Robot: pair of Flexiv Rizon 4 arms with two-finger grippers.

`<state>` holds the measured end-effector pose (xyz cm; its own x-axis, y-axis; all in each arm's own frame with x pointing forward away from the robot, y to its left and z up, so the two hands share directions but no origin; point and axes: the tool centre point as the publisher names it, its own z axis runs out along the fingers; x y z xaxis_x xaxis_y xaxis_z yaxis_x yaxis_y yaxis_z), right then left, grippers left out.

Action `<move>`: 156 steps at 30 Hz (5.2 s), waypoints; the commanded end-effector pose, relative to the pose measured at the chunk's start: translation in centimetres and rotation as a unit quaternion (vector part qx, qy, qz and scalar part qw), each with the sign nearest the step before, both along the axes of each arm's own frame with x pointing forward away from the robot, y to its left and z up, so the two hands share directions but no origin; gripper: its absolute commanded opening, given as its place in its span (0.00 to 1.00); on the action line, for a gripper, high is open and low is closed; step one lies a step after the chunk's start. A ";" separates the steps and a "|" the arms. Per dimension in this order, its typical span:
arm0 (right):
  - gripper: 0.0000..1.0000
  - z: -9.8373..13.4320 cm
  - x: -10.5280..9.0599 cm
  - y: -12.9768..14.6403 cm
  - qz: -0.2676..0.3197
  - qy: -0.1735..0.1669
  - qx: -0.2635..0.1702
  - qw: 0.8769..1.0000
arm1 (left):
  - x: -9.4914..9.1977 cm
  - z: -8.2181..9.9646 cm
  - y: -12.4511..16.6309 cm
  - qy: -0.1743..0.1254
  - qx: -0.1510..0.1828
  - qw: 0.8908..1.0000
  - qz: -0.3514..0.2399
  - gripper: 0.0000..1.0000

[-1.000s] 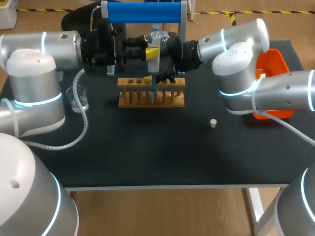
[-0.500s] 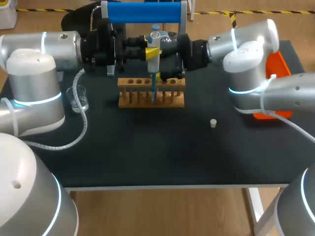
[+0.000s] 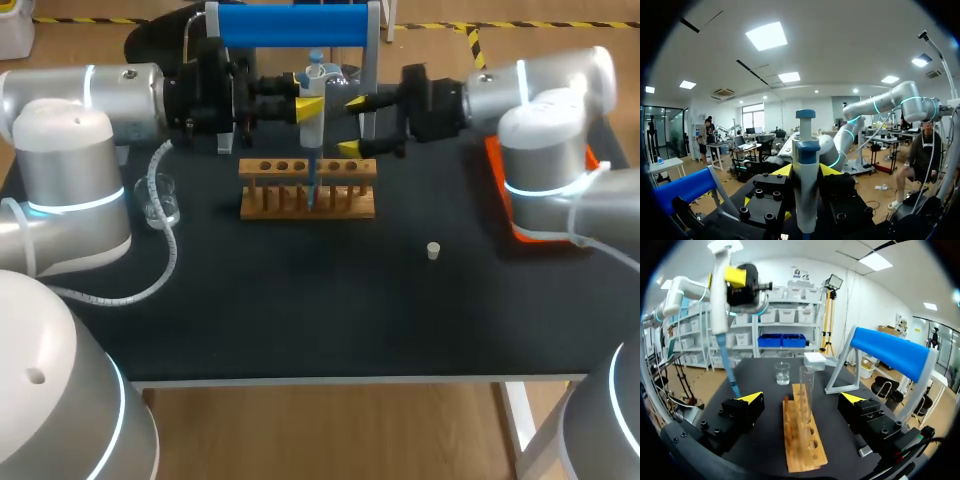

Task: Invert the test tube, pick up the pipette, mount the tip to pipette, aspirate from beaker and dispense into the tube, eject the tip, return the pipette, and cap with the stopper.

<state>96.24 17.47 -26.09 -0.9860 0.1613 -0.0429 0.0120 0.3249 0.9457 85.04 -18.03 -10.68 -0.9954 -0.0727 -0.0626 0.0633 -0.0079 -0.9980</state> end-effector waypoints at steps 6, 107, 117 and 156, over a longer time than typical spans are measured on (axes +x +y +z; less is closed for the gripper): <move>1.00 3.1 -6.7 -6.3 -0.021 0.015 0.015 1.000 | 0.1 0.0 0.0 0.000 0.000 1.000 -0.001 0.00; 0.44 11.4 -11.1 8.1 0.138 0.003 0.170 0.976 | 0.1 0.0 0.0 0.000 0.000 1.000 -0.001 0.00; 0.43 11.6 -11.0 8.0 0.143 0.002 0.166 0.976 | 0.1 0.0 0.0 0.000 0.000 1.000 -0.001 0.00; 0.00 11.7 -11.8 3.9 0.184 0.008 0.164 0.969 | 0.1 0.0 0.0 0.000 0.000 1.000 -0.001 1.00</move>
<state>84.32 23.00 -14.76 -0.9831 -0.1796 -0.0341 -0.0317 -0.0159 0.9994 85.05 -18.04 -10.62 -0.9954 -0.0722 -0.0628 0.0635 -0.0076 -0.9980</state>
